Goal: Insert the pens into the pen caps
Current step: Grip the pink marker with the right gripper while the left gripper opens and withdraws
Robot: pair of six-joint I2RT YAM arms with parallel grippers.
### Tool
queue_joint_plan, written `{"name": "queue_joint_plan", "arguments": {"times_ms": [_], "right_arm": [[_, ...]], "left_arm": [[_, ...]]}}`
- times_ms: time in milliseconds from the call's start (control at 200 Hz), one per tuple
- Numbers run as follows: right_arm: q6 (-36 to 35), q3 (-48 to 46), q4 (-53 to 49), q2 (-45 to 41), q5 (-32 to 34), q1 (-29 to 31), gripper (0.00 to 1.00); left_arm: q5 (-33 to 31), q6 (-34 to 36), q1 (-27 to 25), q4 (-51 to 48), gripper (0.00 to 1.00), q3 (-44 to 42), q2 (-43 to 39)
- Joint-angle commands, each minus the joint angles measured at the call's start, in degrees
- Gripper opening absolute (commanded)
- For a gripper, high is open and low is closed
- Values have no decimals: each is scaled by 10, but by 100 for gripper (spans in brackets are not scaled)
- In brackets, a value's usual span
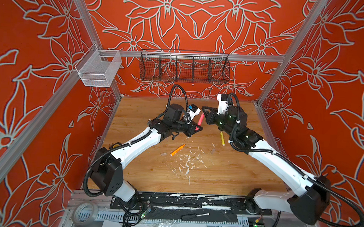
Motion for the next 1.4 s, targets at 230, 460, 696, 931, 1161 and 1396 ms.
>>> {"name": "queue_joint_plan", "arguments": {"times_ms": [230,460,696,931,1161,1396], "right_arm": [[-29,100,-284,11,-90,33,4],[-62,224,-273,45,-76,22,37],[-68,240,-270,60,-124,22,42],[-69,248,-274,90,-140,24,37],[-67,254,-270,111,-153,24,9],[-74,269,-275,92,-100,21,0]], "left_arm": [[-25,-134,48,279,0,-1,-35],[4,-148,26,281,0,-98,-82],[7,-148,25,288,0,-136,-108],[20,-156,25,307,0,-141,-106],[28,-153,26,306,0,-141,-114],[14,-159,26,298,48,-150,-124]]}}
